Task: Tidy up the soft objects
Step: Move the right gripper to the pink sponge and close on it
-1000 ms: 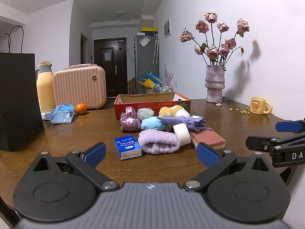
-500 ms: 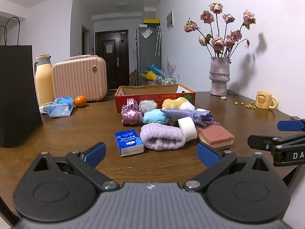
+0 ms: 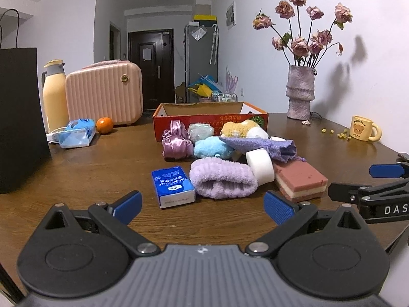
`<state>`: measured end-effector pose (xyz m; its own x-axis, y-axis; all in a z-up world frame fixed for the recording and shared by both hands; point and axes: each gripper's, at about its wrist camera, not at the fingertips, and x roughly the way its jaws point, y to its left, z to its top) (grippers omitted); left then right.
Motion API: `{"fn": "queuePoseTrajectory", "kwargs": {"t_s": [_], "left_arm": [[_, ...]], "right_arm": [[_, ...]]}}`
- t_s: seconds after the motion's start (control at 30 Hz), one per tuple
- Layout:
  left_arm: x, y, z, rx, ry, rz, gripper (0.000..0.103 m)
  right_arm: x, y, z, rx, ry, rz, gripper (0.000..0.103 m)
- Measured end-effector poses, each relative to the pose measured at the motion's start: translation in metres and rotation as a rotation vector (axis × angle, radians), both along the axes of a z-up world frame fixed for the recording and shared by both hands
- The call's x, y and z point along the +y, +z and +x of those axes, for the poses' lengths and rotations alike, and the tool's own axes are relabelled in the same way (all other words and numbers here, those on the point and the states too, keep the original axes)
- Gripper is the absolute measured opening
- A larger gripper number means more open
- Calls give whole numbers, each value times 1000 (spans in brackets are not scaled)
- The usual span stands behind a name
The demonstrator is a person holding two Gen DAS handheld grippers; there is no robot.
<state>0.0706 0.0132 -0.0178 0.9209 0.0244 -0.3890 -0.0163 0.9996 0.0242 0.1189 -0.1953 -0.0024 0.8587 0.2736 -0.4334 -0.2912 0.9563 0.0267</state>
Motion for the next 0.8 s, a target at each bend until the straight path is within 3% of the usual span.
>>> {"fn": "queuePoseTrajectory", "kwargs": {"t_s": [0.8], "left_arm": [[10, -19, 45, 78, 29, -9, 103]], "right_arm": [[31, -34, 98, 126, -28, -87, 97]]}}
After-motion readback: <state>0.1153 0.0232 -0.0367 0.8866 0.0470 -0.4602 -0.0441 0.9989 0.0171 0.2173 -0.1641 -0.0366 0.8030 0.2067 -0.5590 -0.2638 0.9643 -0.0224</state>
